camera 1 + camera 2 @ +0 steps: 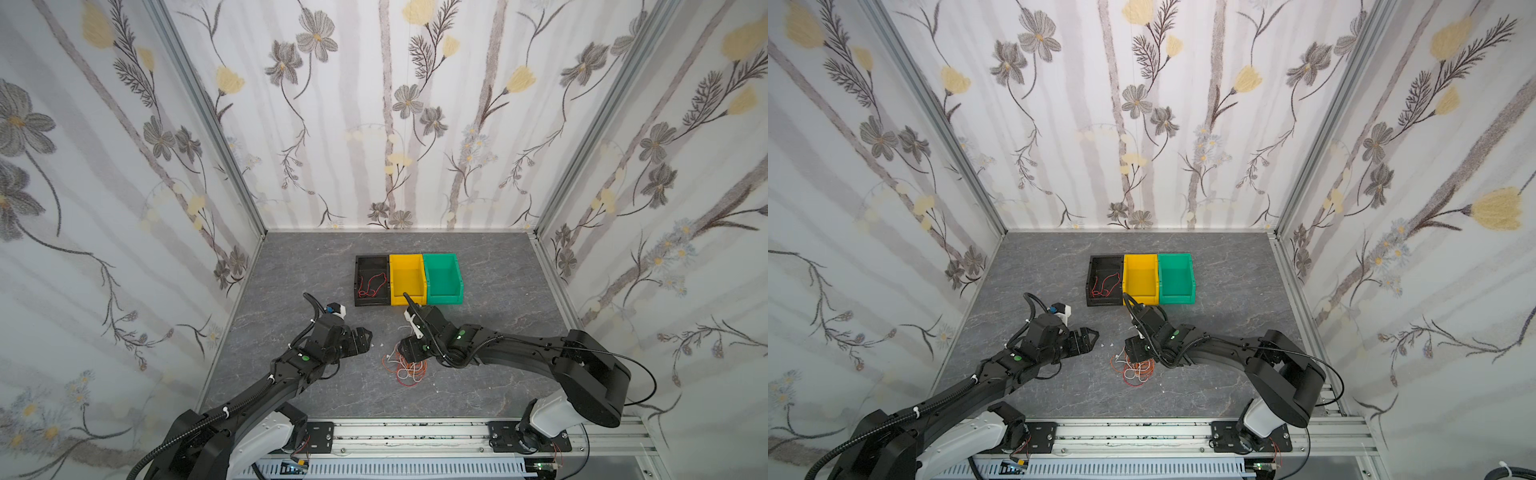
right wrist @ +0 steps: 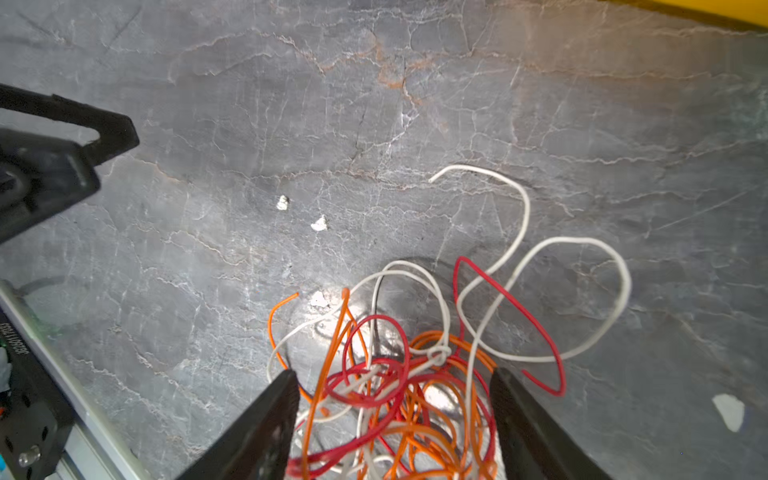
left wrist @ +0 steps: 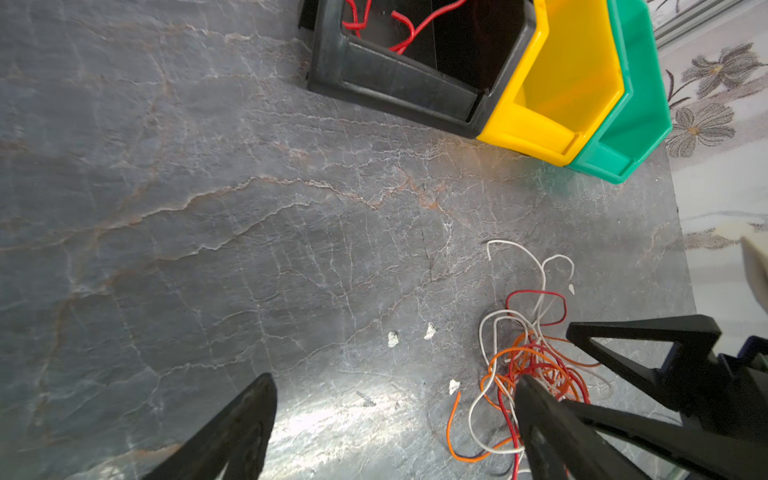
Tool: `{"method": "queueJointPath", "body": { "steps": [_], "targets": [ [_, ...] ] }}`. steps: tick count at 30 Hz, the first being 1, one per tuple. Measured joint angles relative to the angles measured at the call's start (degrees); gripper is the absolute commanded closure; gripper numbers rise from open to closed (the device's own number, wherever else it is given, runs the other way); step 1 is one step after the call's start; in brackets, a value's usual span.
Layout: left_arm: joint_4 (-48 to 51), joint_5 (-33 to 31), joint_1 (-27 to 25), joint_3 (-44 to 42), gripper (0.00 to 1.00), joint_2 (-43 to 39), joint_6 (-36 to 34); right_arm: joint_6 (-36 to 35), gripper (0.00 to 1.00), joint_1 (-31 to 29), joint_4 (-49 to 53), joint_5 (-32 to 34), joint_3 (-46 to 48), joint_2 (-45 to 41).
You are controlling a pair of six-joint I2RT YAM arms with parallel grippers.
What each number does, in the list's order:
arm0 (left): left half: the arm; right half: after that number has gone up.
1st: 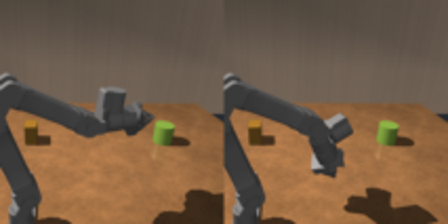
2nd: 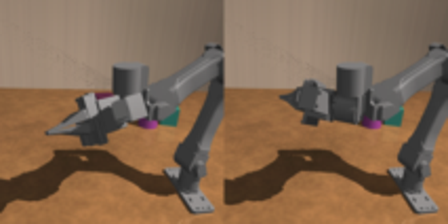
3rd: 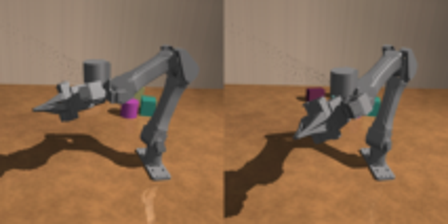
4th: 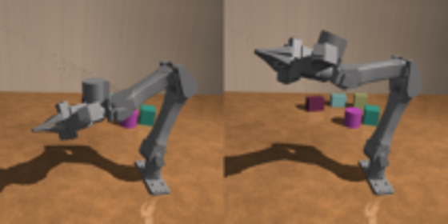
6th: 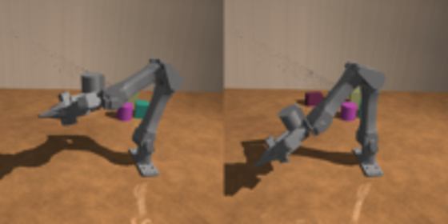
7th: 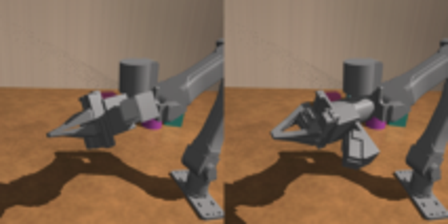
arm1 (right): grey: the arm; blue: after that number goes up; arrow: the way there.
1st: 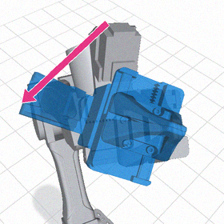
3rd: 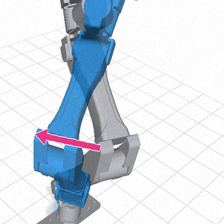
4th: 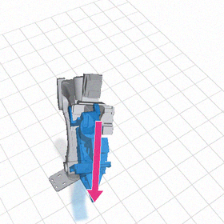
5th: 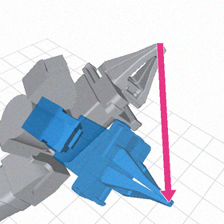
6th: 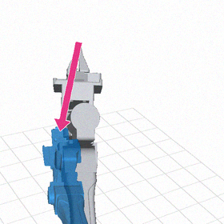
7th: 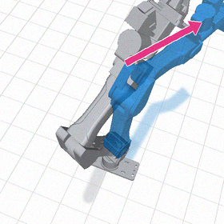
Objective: Untangle the cables
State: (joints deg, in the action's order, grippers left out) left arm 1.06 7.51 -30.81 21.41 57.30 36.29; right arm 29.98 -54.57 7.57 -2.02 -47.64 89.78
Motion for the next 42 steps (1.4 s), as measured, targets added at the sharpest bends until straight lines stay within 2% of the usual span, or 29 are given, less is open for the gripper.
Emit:
{"method": "queueJointPath", "body": {
  "steps": [3, 8, 15, 18, 35, 42],
  "targets": [
    [-1.11, -0.04, -0.83, -0.57, 0.11, 0.02, 0.46, -0.02, 0.37, -0.72, 0.79, 0.72, -0.66, 1.33],
    [-2.64, -0.24, -1.86, -1.90, 0.11, 0.07, 1.66, -0.04, 0.56, -0.61, 1.27, 1.11, -0.83, 3.65],
    [-5.53, 0.28, -2.43, -3.52, 0.11, 0.46, 3.10, -0.07, 0.87, -0.02, 0.83, 0.90, 0.09, 2.69],
    [-7.23, 1.70, -2.91, -4.00, 0.11, 1.49, 3.80, -0.04, 0.92, 1.33, 0.33, 0.66, 1.27, 0.26],
    [-15.47, 7.96, -4.50, -4.61, 0.12, 3.76, 4.48, 3.89, 0.95, 11.30, -9.53, -11.23, 6.08, -4.96],
    [-16.33, 8.63, -4.96, -4.61, 0.13, 5.73, 4.61, 4.50, 0.81, 12.15, -7.32, -8.44, 4.85, -4.04]
  ]
}}
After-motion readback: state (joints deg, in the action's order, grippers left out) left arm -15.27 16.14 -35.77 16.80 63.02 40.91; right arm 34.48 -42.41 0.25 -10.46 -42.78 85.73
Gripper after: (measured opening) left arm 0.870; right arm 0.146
